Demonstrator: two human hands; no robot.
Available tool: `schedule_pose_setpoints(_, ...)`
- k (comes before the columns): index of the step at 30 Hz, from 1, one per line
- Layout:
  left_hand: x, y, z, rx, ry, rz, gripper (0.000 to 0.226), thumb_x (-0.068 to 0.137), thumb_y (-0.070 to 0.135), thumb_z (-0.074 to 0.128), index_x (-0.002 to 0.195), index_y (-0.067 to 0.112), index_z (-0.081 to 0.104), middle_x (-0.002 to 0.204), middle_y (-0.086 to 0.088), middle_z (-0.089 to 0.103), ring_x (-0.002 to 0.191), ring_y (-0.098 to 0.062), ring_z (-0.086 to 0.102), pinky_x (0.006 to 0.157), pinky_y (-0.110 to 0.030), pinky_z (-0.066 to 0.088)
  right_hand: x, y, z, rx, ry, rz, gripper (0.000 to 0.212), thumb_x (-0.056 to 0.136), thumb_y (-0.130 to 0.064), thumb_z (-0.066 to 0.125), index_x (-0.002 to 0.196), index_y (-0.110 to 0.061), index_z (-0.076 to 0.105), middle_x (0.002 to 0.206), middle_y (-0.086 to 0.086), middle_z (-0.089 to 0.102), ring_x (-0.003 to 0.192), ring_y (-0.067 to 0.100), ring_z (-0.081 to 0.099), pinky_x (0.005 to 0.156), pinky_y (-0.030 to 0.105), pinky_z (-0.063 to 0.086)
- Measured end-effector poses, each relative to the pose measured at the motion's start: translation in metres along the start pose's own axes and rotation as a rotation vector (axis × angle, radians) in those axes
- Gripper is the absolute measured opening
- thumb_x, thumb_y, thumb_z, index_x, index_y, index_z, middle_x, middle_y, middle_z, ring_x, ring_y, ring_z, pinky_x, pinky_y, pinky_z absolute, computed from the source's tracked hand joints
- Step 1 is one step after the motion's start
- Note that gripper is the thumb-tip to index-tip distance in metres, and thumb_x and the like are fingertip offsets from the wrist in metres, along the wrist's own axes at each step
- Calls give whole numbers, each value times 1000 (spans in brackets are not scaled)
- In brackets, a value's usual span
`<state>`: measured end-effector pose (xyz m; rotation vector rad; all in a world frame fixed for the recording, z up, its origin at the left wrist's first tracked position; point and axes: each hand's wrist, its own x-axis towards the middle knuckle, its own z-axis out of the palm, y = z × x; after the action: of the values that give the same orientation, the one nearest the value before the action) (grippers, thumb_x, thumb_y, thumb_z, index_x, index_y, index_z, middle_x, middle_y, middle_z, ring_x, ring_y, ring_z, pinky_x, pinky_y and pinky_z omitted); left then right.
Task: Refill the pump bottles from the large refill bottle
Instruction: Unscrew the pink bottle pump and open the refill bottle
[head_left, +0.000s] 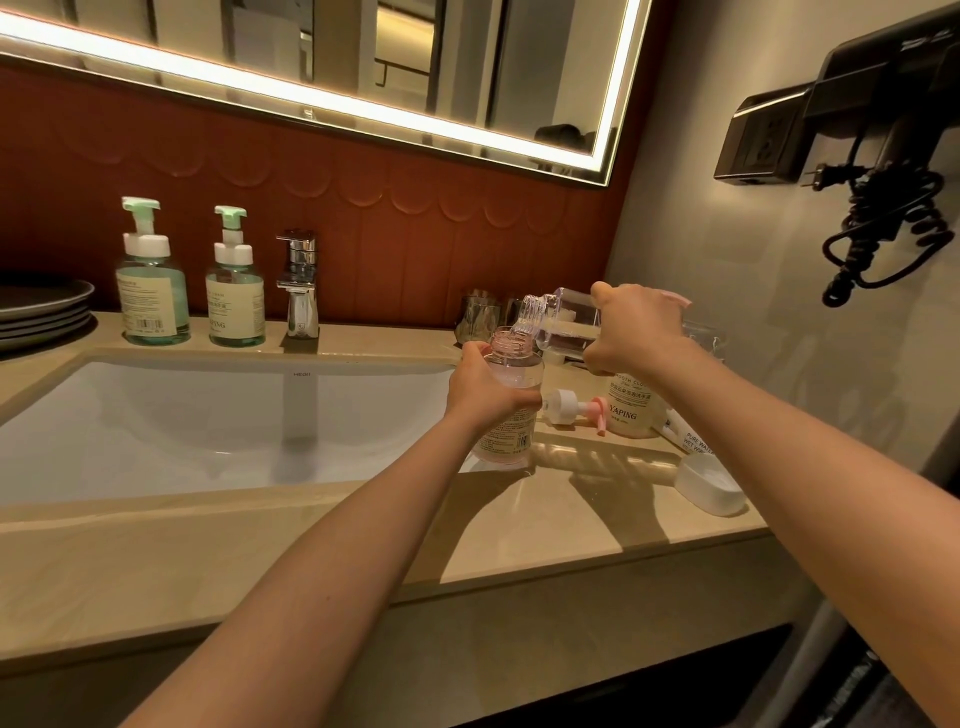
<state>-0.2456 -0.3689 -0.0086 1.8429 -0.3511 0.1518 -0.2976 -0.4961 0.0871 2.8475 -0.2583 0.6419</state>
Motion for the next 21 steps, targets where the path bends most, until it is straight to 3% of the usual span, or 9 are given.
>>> schedule_pose_setpoints(21, 0, 1, 0, 2, 6, -15, 88, 67, 22, 83, 136, 11, 30, 136, -9, 46, 122, -26, 45, 95, -35, 41, -5, 0, 3, 56, -5, 33, 45, 75, -19, 69, 114, -11, 48, 86, 4, 47, 82, 22, 45, 72, 35, 44)
